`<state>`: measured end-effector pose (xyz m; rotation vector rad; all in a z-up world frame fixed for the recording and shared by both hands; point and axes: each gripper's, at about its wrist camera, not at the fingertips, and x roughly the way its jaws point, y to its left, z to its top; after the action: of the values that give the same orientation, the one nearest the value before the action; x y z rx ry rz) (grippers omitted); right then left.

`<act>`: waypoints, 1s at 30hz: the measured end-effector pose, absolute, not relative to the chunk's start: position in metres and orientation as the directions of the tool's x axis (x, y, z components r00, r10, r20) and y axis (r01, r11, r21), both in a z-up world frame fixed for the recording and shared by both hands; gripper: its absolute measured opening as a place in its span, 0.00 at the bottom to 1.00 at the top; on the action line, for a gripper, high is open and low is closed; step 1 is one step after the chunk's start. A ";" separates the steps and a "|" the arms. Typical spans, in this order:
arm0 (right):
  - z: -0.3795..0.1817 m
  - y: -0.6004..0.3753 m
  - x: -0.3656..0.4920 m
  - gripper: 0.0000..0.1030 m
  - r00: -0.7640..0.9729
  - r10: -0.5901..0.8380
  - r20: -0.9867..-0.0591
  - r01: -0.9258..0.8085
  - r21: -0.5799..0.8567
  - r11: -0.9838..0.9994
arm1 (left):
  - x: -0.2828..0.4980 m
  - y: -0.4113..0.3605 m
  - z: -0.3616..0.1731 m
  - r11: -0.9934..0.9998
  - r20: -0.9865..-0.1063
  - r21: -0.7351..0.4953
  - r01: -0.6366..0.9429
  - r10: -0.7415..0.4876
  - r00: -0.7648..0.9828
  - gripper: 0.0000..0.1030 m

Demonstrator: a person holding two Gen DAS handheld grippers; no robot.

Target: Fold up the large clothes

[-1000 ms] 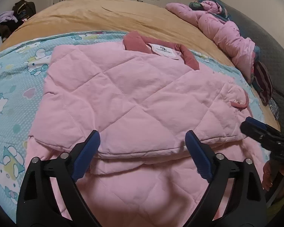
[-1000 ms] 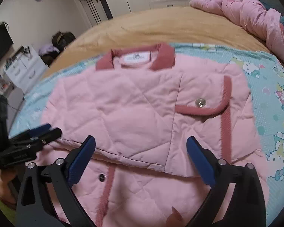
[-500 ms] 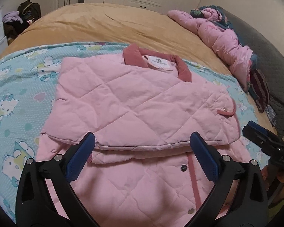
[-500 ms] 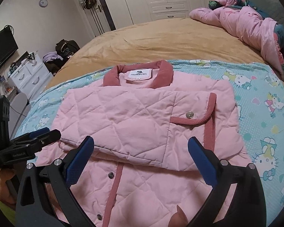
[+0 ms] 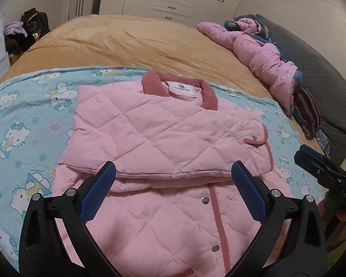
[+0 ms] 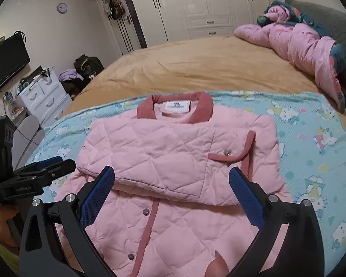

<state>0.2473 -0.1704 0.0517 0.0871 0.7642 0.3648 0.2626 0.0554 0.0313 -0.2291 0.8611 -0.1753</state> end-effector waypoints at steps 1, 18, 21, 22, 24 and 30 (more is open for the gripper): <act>0.056 -0.171 0.244 0.96 0.669 0.354 -0.654 -0.291 0.207 0.934 | 0.260 0.054 0.034 0.961 -0.725 -0.270 0.065 -0.247 0.643 0.91; 0.103 -0.174 0.186 0.96 0.727 0.378 -0.572 -0.332 0.189 0.924 | 0.204 0.042 0.080 0.969 -0.656 -0.214 0.119 -0.233 0.718 0.91; 0.108 -0.172 0.172 0.96 0.734 0.389 -0.558 -0.347 0.185 0.920 | 0.193 0.043 0.082 0.970 -0.647 -0.208 0.128 -0.234 0.726 0.91; 0.110 -0.172 0.169 0.96 0.734 0.393 -0.553 -0.352 0.184 0.918 | 0.189 0.043 0.083 0.970 -0.645 -0.204 0.131 -0.234 0.728 0.91; 0.113 -0.171 0.161 0.96 0.737 0.395 -0.548 -0.357 0.181 0.916 | 0.182 0.042 0.084 0.972 -0.643 -0.195 0.129 -0.226 0.732 0.91; 0.117 -0.170 0.142 0.96 0.742 0.404 -0.535 -0.373 0.172 0.912 | 0.164 0.041 0.086 0.974 -0.634 -0.182 0.133 -0.220 0.742 0.91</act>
<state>0.1421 -0.1697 0.1174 0.0543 0.5990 0.4265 0.1636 0.0412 0.0856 -0.1282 0.7096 -0.1944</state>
